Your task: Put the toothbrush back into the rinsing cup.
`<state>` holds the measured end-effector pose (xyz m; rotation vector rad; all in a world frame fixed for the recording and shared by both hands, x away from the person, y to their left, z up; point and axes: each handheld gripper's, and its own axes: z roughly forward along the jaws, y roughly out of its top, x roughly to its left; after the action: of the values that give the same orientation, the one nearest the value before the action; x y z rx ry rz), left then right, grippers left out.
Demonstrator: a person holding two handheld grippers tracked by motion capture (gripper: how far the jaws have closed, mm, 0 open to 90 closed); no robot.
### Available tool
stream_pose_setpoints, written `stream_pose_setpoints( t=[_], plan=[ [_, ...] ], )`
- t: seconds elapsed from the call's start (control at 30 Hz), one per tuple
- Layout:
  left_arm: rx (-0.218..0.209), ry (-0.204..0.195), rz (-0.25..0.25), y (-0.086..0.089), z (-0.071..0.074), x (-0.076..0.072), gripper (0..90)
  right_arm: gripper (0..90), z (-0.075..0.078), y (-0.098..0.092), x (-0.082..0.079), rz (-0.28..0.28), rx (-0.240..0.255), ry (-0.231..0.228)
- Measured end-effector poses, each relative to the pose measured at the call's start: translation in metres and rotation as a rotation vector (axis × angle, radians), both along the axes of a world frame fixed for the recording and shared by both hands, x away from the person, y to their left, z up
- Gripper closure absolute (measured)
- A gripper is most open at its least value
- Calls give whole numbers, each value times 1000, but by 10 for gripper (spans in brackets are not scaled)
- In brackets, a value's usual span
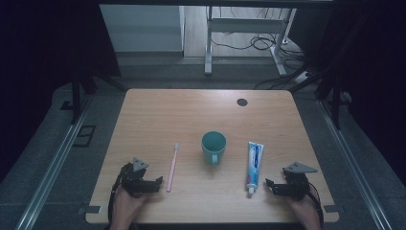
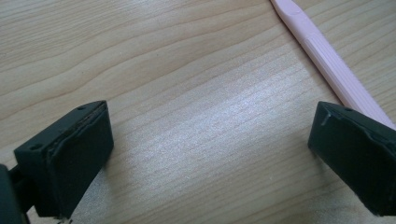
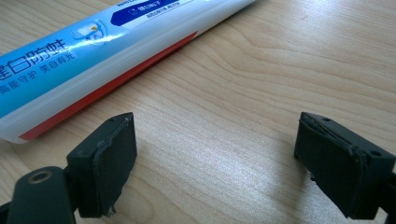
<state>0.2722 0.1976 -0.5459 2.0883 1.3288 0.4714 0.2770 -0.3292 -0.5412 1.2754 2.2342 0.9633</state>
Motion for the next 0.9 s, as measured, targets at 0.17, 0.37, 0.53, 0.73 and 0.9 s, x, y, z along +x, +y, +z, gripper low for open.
stream_pose_setpoints(
  t=[0.17, 0.37, 0.53, 0.73, 0.9],
  plan=[
    [-1, 0, 0, 0, 0, 0, 2, 128, 0, 0, 0, 0, 1, 1],
    [-2, -1, -8, 0, 0, 1, 2, 128, 0, 0, 0, 0, 0, 0],
    [-1, -1, -10, 0, 0, 1, 2, 128, 0, 0, 0, 1, 0, -1],
    [-1, -2, -16, 1, 0, 1, 5, 128, 0, 0, 0, 0, 0, 0],
    [1, -1, -17, 1, 2, 0, 52, 128, 0, 0, 0, 2, 0, -1]
  ],
)
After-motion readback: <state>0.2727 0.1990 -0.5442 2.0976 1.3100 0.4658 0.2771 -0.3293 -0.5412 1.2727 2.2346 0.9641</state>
